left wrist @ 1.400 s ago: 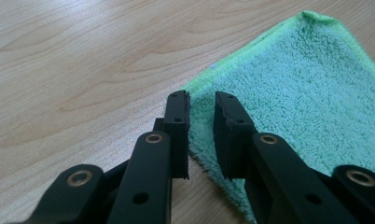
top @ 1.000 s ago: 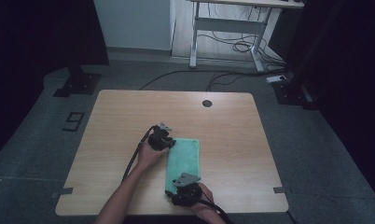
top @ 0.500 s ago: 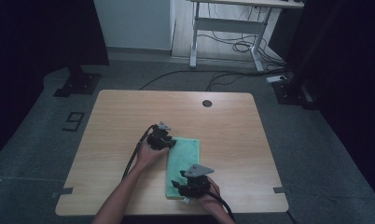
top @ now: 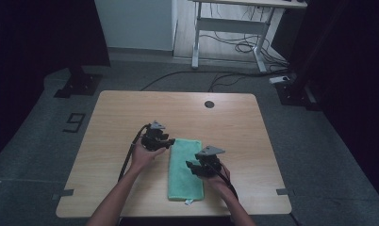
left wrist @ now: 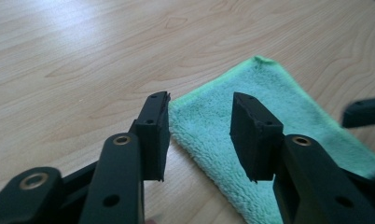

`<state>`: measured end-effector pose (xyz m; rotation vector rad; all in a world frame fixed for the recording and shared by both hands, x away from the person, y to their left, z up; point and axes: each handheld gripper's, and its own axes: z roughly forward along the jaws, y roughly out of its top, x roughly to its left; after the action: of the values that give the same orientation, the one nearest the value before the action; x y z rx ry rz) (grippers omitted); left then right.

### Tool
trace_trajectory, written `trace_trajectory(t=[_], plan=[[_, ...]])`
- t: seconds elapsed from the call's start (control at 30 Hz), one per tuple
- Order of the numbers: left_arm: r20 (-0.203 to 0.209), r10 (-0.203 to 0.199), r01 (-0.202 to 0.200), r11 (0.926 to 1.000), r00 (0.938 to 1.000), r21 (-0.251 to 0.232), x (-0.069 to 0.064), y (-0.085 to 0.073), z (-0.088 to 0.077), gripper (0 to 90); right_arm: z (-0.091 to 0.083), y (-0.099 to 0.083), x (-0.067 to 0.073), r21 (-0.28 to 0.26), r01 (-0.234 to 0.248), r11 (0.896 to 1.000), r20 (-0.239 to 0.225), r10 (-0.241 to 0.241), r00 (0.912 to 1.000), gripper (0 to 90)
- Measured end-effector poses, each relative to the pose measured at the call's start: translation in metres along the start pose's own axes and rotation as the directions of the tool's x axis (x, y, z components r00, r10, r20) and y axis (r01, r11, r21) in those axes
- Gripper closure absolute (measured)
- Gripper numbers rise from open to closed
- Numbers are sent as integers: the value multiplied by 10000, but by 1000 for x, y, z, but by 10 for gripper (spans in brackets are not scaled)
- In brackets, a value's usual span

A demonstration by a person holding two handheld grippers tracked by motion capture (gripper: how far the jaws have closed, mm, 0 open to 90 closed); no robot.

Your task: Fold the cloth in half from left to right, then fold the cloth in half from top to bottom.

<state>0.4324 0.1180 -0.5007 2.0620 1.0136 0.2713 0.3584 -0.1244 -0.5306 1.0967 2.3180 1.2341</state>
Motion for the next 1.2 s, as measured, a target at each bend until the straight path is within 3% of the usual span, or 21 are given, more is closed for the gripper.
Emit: trace_trajectory(t=[0.07, 0.3, 0.63, 0.73, 0.97, 1.2], plan=[[-187, 136, -137, 9999, 9997, -57, -1, -2, -3, 547, 1, 3, -4, 19, 21, 10000, 23, -21, 10000, 463], [-196, 118, -122, 9997, 9997, -197, 2, -2, -13, 510, 9, 15, -14, -24, 9, 10000, 62, -9, 10000, 453], [-436, 326, -331, 9994, 9985, -105, 6, -7, -11, 480, 22, 24, -22, 98, -165, 9998, 210, 163, 9996, 449], [-302, 70, -76, 9998, 9995, -184, 8, -7, -11, 472, 25, 23, -28, 133, -334, 9994, 305, 329, 9990, 447], [-478, 39, -45, 9999, 9989, -112, 10, -8, -7, 473, 30, 24, -34, 276, -450, 9986, 339, 441, 9985, 439], [-459, -137, 136, 9999, 9989, -19, 14, -9, -1, 460, 30, 34, -41, 65, -532, 9986, 237, 530, 9983, 427]])
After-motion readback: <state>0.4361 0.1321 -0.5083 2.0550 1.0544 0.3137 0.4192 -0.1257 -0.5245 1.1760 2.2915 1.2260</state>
